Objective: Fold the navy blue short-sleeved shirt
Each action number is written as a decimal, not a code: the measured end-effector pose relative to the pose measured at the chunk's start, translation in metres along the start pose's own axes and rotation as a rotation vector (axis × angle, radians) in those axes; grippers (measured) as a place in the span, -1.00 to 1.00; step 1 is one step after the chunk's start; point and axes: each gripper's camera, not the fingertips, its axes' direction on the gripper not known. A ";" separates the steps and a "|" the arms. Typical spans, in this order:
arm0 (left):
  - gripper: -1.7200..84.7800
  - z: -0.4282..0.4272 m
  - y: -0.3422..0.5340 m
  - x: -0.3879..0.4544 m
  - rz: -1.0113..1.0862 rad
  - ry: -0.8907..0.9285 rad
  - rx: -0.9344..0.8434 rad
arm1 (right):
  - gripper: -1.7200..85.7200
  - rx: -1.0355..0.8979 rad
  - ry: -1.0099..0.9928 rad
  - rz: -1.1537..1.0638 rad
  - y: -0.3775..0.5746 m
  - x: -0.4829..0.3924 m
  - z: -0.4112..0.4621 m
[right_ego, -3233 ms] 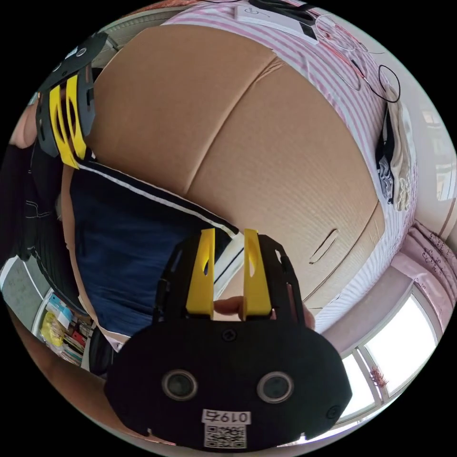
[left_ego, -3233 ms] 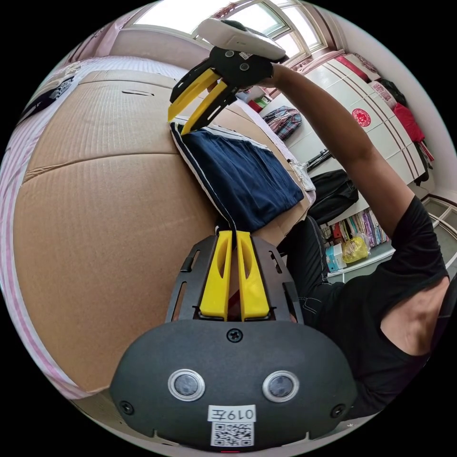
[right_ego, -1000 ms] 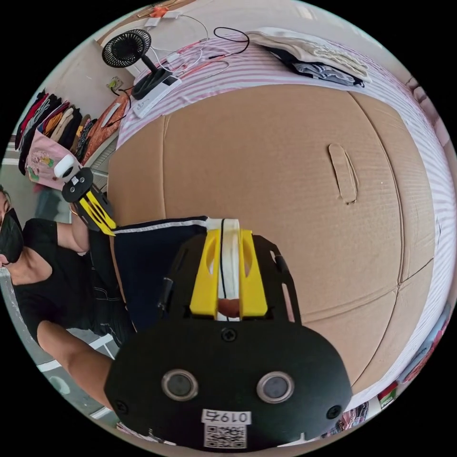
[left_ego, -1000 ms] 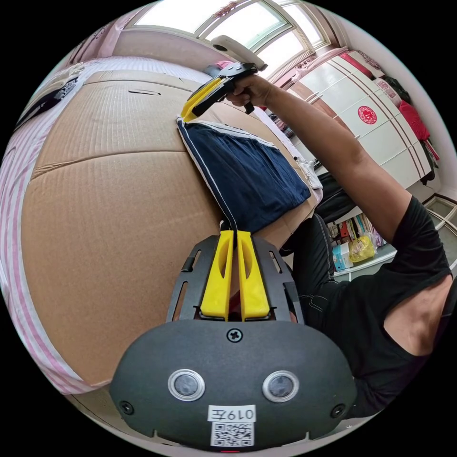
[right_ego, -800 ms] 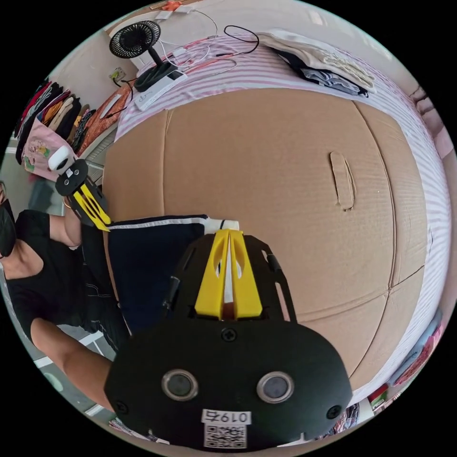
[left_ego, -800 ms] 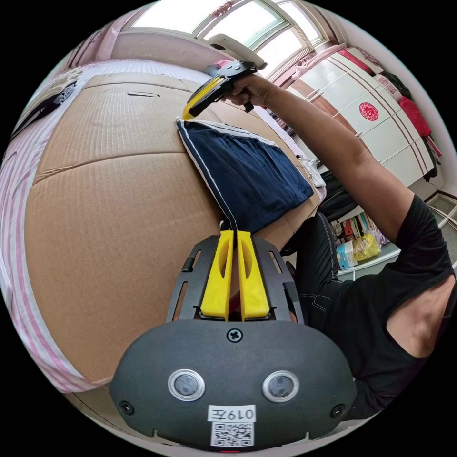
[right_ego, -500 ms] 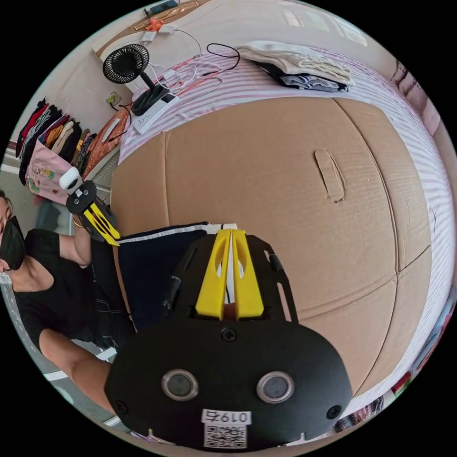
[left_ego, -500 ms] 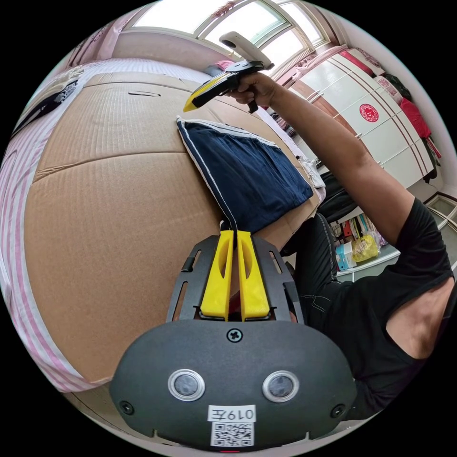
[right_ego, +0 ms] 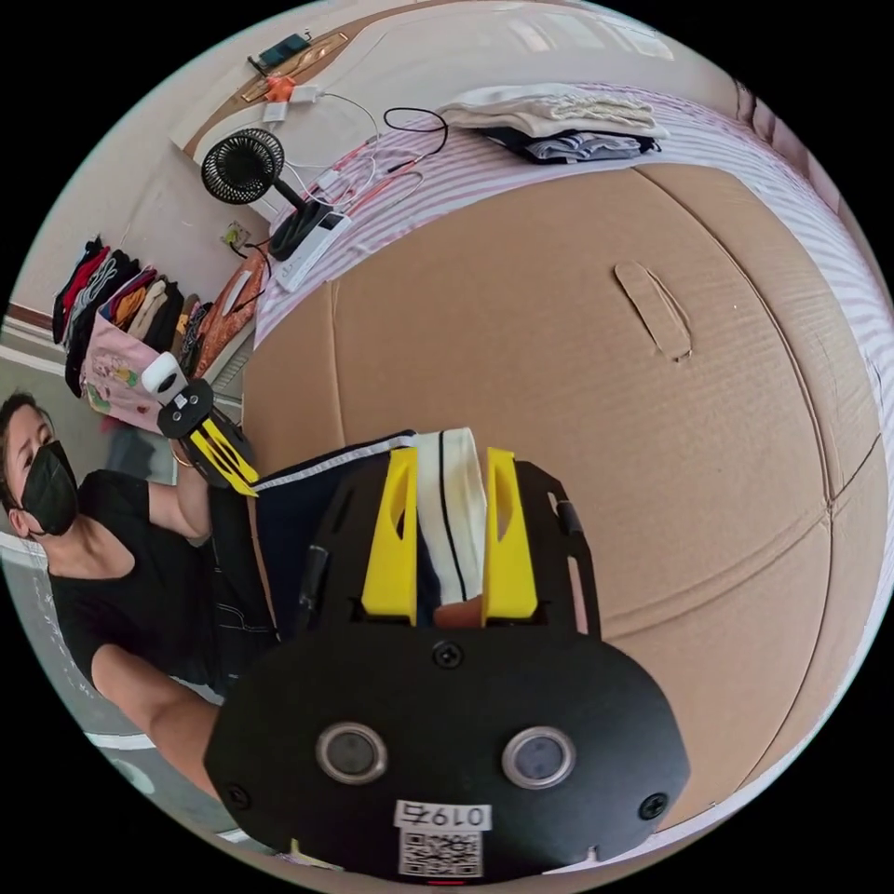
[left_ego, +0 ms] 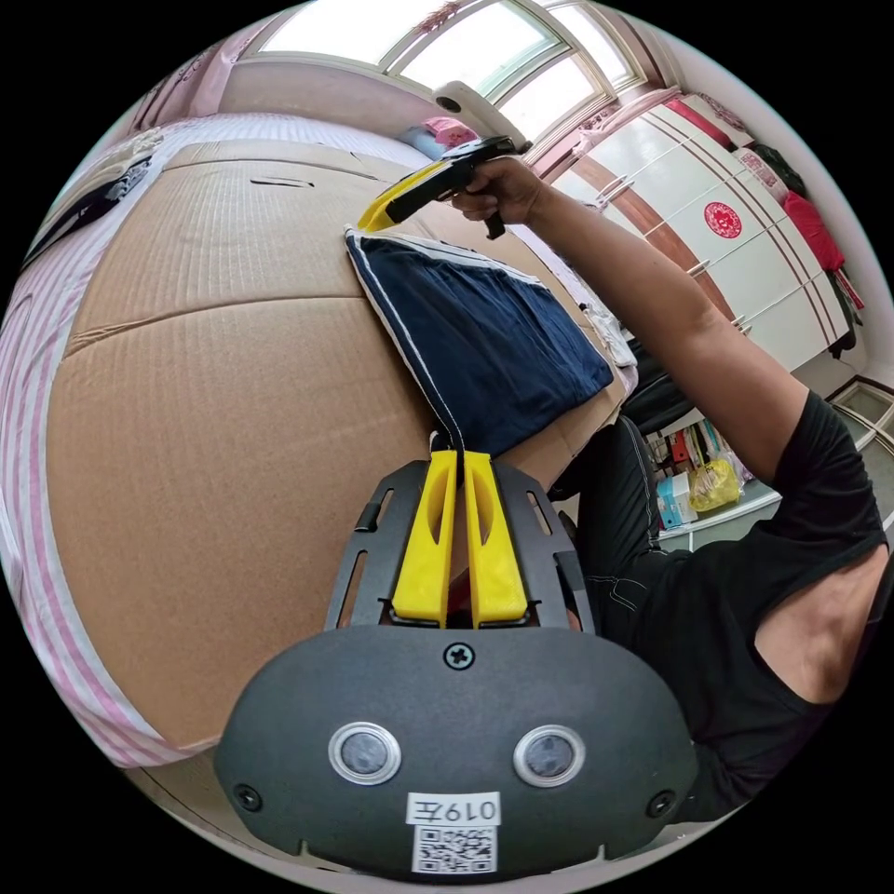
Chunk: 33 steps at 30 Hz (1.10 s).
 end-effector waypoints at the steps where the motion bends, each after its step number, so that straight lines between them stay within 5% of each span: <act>1: -0.93 0.000 0.000 0.000 0.000 -0.001 0.000 | -0.72 0.025 -0.018 -0.006 -0.005 -0.008 -0.006; 13: -0.94 -0.001 0.002 0.001 -0.002 0.007 0.000 | -0.93 0.090 -0.118 -0.034 -0.042 -0.062 -0.060; 25: -0.94 0.000 0.004 0.005 -0.003 0.006 -0.002 | -0.95 0.091 -0.193 0.050 -0.067 -0.092 -0.091; 33: -0.93 -0.002 0.006 0.011 0.011 -0.008 -0.001 | -0.98 0.259 -0.242 0.040 -0.057 -0.110 -0.129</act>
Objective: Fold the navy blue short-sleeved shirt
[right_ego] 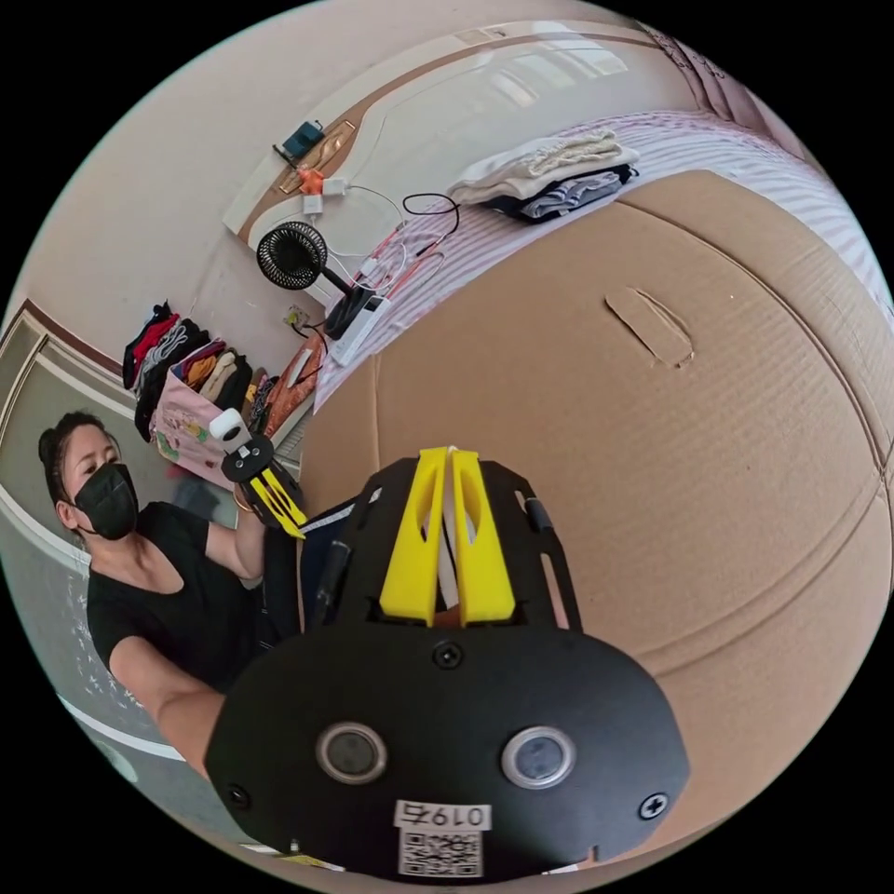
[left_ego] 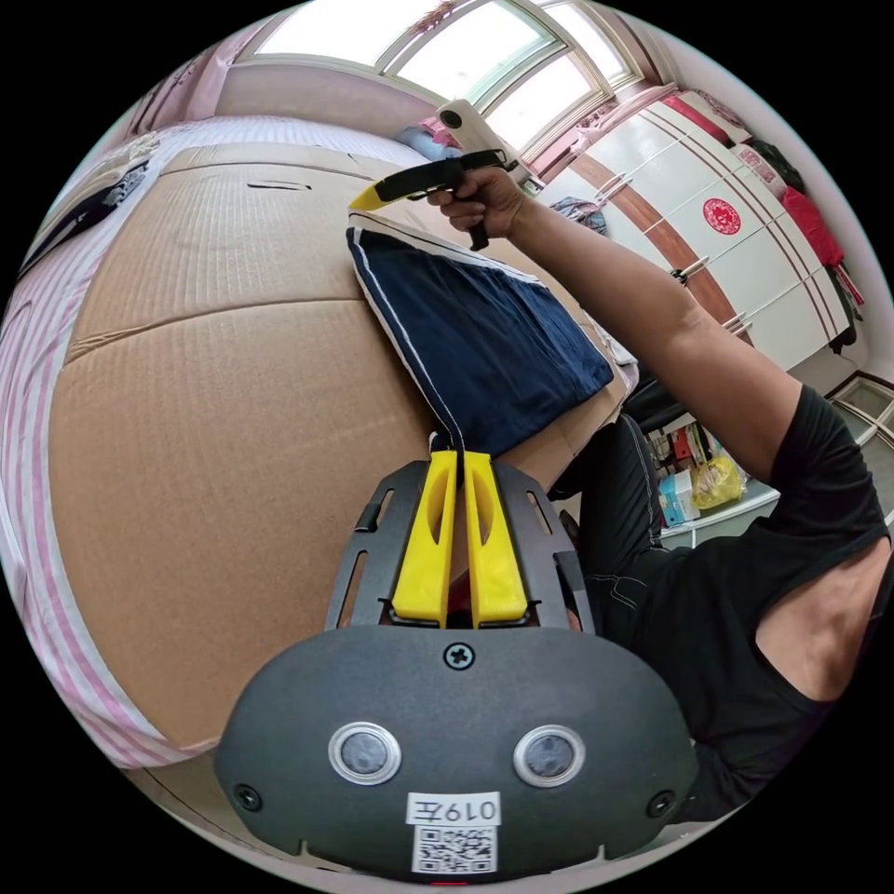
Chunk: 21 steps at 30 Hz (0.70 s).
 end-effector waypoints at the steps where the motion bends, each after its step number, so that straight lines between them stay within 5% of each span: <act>1: -0.93 0.000 0.000 0.000 0.001 -0.002 0.000 | -0.98 0.004 0.010 0.001 -0.001 -0.003 -0.001; 6: -0.94 0.000 0.000 0.003 -0.001 -0.012 -0.005 | -0.98 0.091 0.073 0.025 -0.006 -0.016 -0.009; 12: -0.94 0.000 0.002 0.002 -0.008 0.001 -0.003 | -0.95 -0.043 0.157 0.012 -0.021 -0.038 0.013; 21: -0.94 -0.001 0.002 0.003 -0.011 0.005 -0.002 | -0.81 -0.073 0.022 0.023 -0.010 -0.025 0.009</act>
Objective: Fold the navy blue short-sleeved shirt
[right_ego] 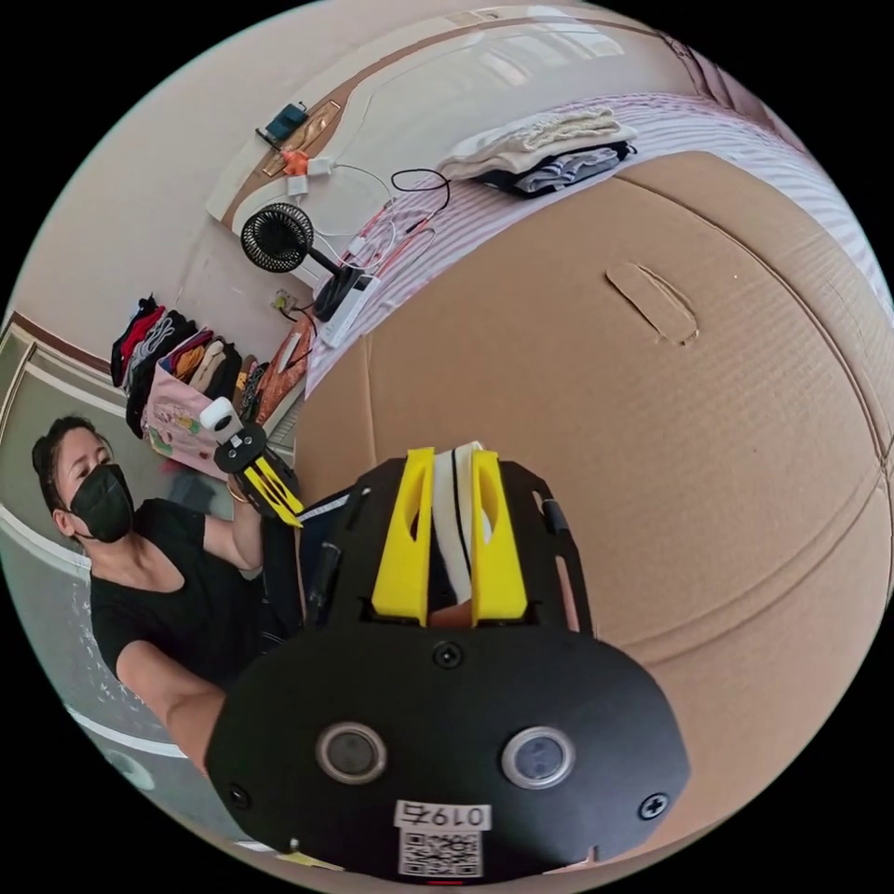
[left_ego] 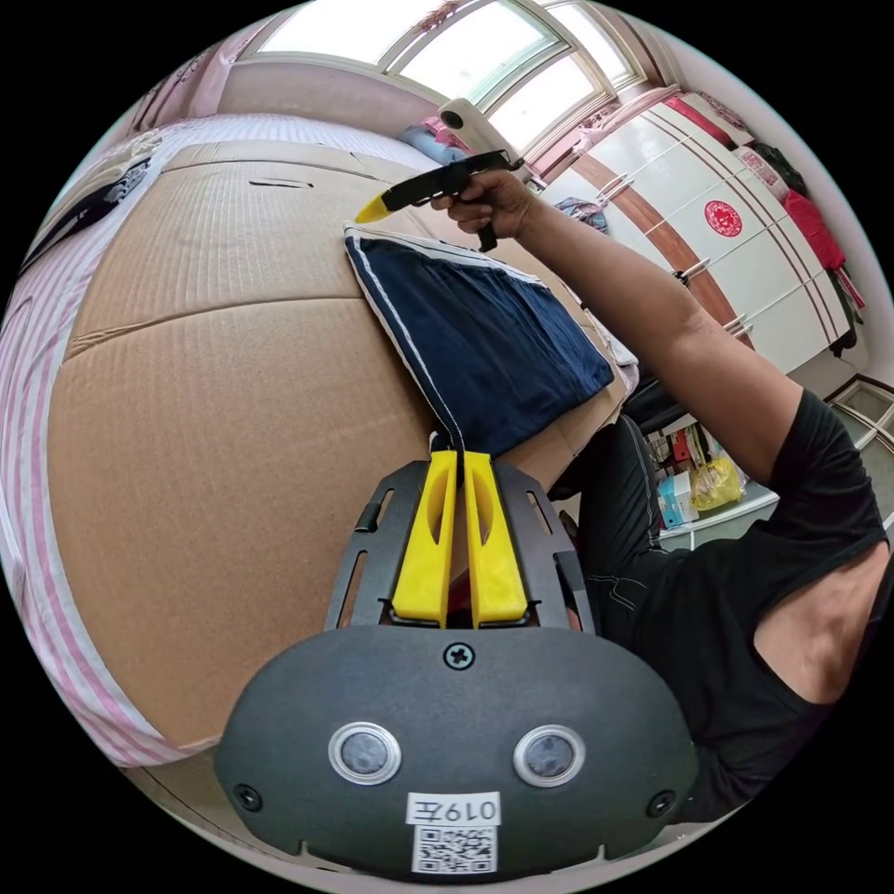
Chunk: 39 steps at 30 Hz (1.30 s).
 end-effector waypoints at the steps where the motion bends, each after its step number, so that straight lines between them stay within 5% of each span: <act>1: -0.94 0.000 0.000 0.000 -0.001 0.000 0.000 | -0.80 -0.010 -0.015 0.008 -0.001 0.004 0.003; 30: -0.94 -0.011 -0.018 0.000 -0.004 0.002 -0.004 | -0.92 -0.043 -0.100 0.076 0.124 0.077 0.000; 39: -0.94 -0.019 -0.032 -0.003 0.000 0.022 0.010 | -0.94 -0.131 -0.129 0.016 0.123 0.065 0.068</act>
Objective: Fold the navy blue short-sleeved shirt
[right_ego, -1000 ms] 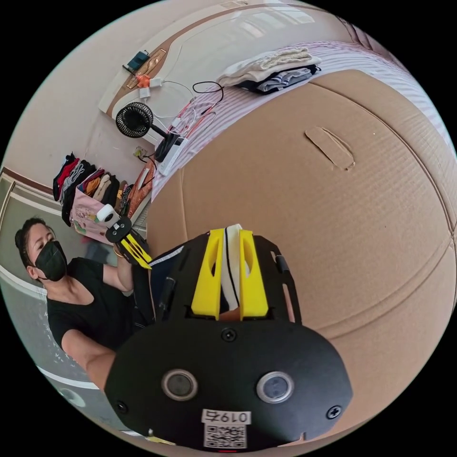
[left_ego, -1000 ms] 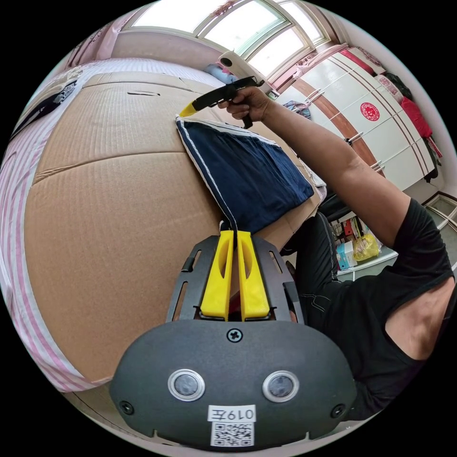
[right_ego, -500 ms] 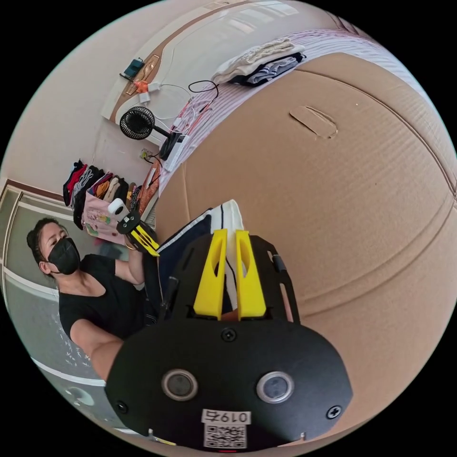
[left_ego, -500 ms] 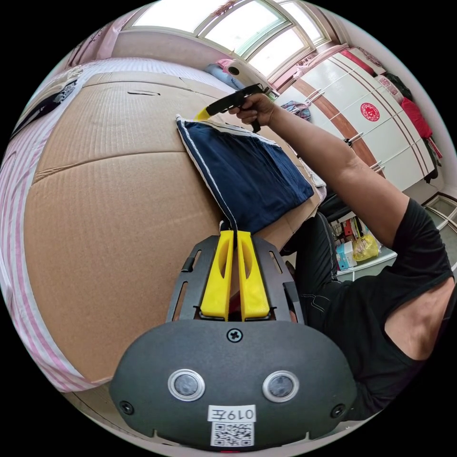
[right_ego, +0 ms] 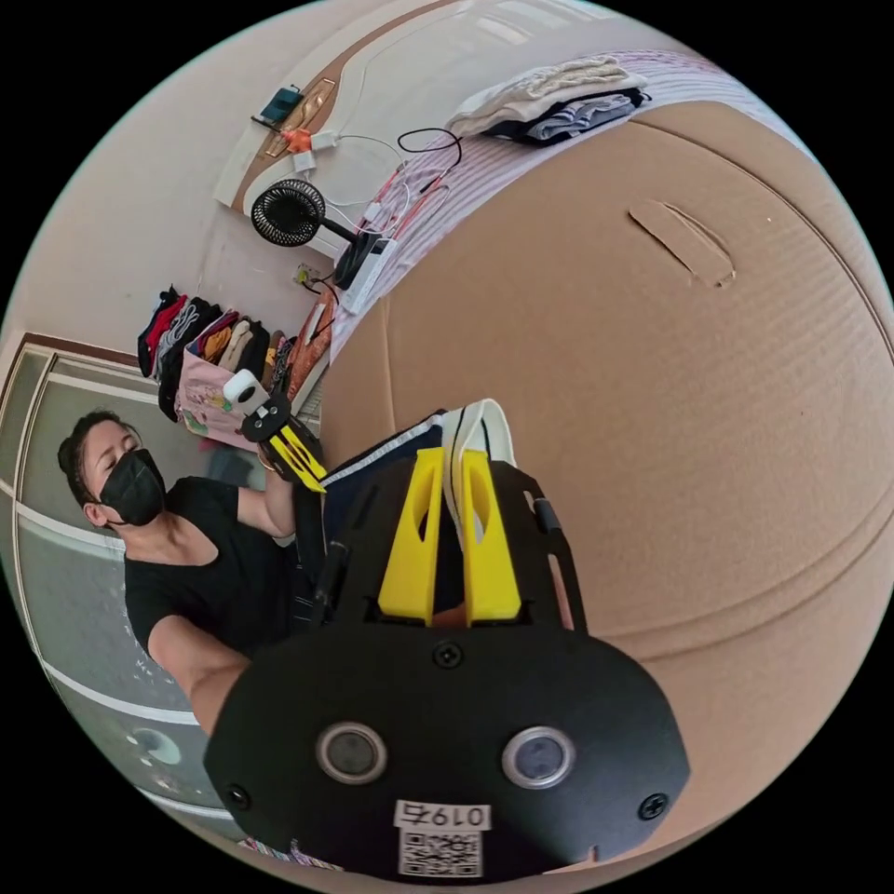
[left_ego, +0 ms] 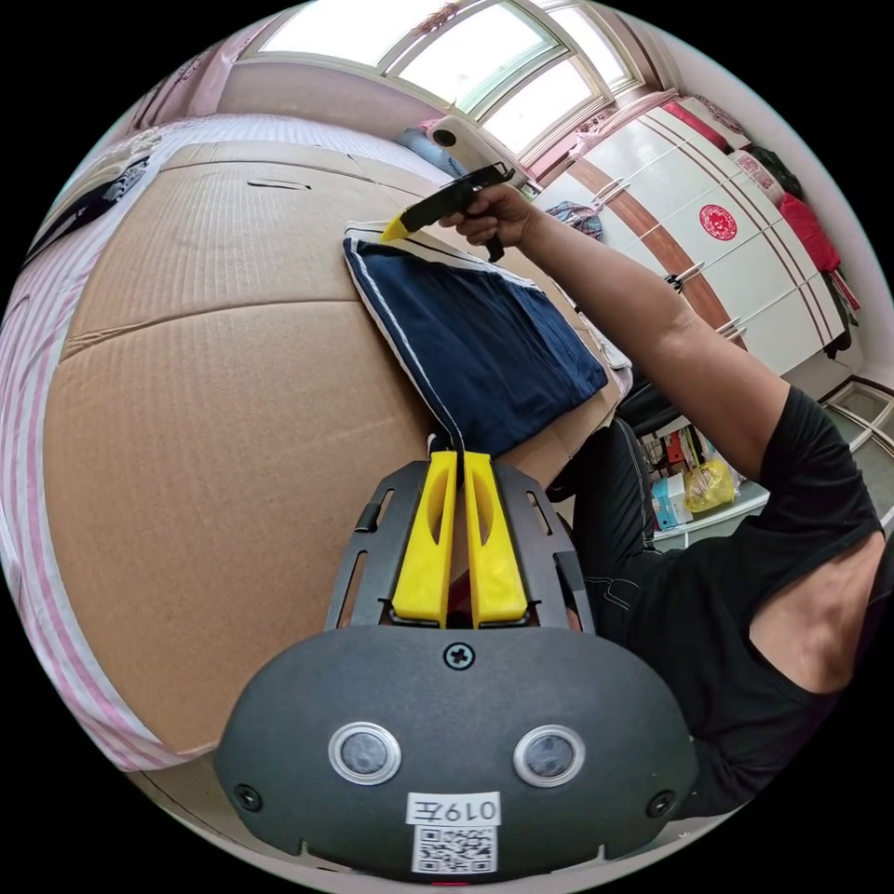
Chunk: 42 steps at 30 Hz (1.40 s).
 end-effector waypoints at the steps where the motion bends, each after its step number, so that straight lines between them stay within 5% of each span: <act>1: -0.94 0.000 -0.001 0.000 0.000 0.001 0.000 | -0.94 -0.002 0.005 -0.008 -0.003 -0.001 0.009; 21: -0.92 -0.020 -0.055 -0.011 -0.012 -0.013 -0.001 | -0.98 0.182 0.168 0.047 0.077 -0.014 0.141; 31: -0.89 -0.099 -0.046 -0.054 -0.156 0.079 0.393 | -0.98 0.430 0.558 -0.116 0.220 -0.223 0.208; 37: -0.77 -0.103 -0.166 -0.053 -0.147 0.070 0.352 | -0.98 0.486 0.769 -0.171 0.331 -0.351 0.347; 42: -0.72 -0.070 -0.308 -0.065 -0.115 -0.006 0.154 | -0.98 0.433 0.975 -0.047 0.365 -0.336 0.382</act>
